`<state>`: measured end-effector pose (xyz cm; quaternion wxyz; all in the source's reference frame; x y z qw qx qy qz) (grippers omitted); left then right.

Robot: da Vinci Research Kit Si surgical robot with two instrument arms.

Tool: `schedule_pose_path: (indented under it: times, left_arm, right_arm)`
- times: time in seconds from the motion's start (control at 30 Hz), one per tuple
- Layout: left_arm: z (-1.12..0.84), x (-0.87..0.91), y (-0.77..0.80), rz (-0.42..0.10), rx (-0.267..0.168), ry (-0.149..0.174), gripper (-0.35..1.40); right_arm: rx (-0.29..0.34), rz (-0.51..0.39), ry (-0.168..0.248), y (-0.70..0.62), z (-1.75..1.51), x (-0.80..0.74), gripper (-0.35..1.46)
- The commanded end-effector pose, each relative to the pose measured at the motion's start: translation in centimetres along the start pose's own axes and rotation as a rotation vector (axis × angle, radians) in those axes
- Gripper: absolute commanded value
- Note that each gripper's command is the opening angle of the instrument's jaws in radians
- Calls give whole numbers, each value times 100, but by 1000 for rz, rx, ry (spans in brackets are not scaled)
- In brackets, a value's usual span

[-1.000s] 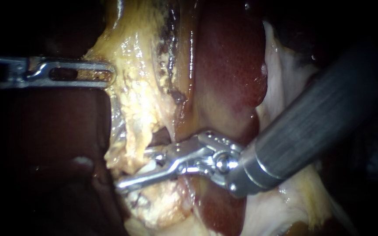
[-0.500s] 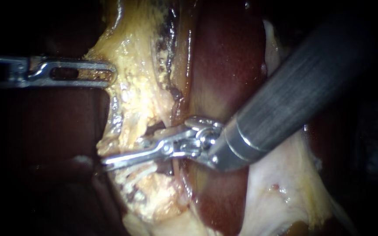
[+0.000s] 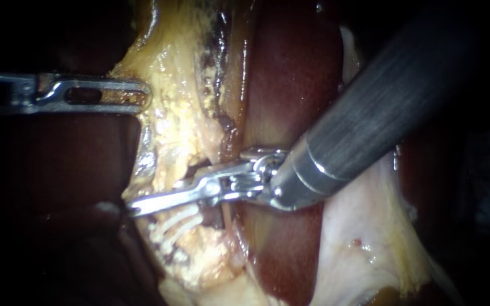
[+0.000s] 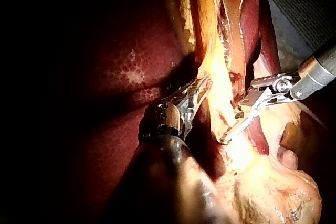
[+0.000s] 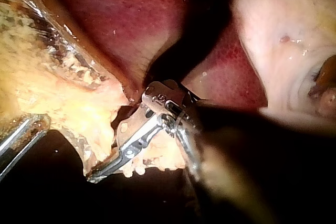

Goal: Clipping third clip left tube

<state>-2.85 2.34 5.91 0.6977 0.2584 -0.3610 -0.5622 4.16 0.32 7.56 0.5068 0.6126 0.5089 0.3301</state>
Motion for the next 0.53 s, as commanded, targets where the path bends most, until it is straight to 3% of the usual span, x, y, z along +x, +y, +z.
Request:
schedule_pose_path:
  times: [0.03,0.17,0.53]
  left_arm:
    - [0,0,0,0,0,0,-35]
    - [0,0,0,0,0,0,-35]
    - [0,0,0,0,0,0,-35]
  right_arm:
    - [-3,-1,9,4,-4,0,-35]
    - [-17,8,24,10,-11,2,-35]
    - [-7,18,10,4,-5,0,-35]
